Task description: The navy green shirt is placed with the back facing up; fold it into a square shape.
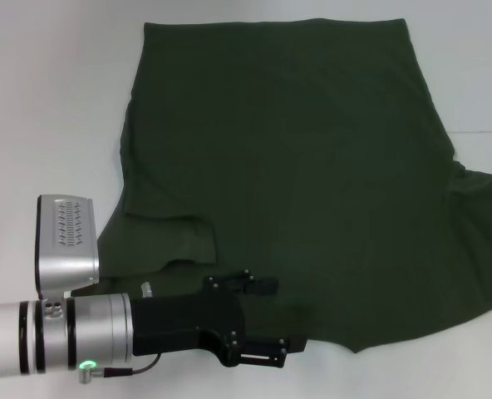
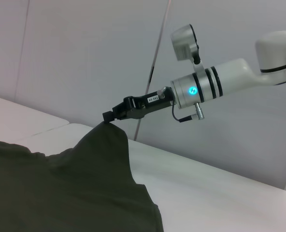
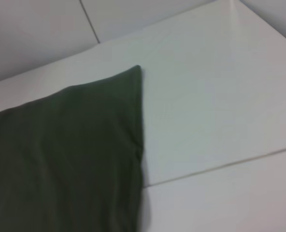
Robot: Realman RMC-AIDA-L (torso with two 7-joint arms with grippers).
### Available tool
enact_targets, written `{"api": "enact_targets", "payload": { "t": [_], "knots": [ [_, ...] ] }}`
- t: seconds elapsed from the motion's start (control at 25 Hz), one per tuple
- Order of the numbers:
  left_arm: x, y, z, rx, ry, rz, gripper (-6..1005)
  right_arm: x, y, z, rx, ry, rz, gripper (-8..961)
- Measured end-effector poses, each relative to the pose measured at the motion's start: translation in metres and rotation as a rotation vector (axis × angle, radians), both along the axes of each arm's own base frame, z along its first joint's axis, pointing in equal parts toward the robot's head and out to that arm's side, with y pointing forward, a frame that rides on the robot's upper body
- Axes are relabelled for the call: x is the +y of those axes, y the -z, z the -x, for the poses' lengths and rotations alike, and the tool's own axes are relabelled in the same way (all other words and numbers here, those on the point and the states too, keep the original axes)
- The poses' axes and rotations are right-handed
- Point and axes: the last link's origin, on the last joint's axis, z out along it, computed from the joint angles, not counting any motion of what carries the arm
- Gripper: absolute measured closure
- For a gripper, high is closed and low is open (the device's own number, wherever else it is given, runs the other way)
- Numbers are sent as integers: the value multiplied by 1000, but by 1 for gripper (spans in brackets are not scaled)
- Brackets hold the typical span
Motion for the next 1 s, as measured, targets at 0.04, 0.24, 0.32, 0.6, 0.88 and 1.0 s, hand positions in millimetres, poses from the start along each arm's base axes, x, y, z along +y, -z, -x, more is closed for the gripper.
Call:
{"api": "enact_targets", "payload": {
  "t": [0.04, 0.24, 0.32, 0.6, 0.88, 1.0],
  "knots": [
    [0, 0, 0, 0, 1, 0, 50, 2, 0, 2, 1, -7, 3, 879],
    [1, 0, -1, -1, 3, 1, 50, 16, 8, 31, 36, -95, 61, 873],
    [1, 0, -1, -1, 4, 1, 50, 23, 14, 48, 58, -138, 93, 870],
    [2, -1, -4, -15, 1, -4, 49, 49, 72, 116, 66, -270, 245, 861],
    [3, -1, -5, -24, -17, 6, 49, 49, 121, 159, -39, -383, 338, 766],
    [2, -1, -3, -25, -25, 6, 49, 49, 120, 160, -43, -390, 331, 710]
  ]
}}
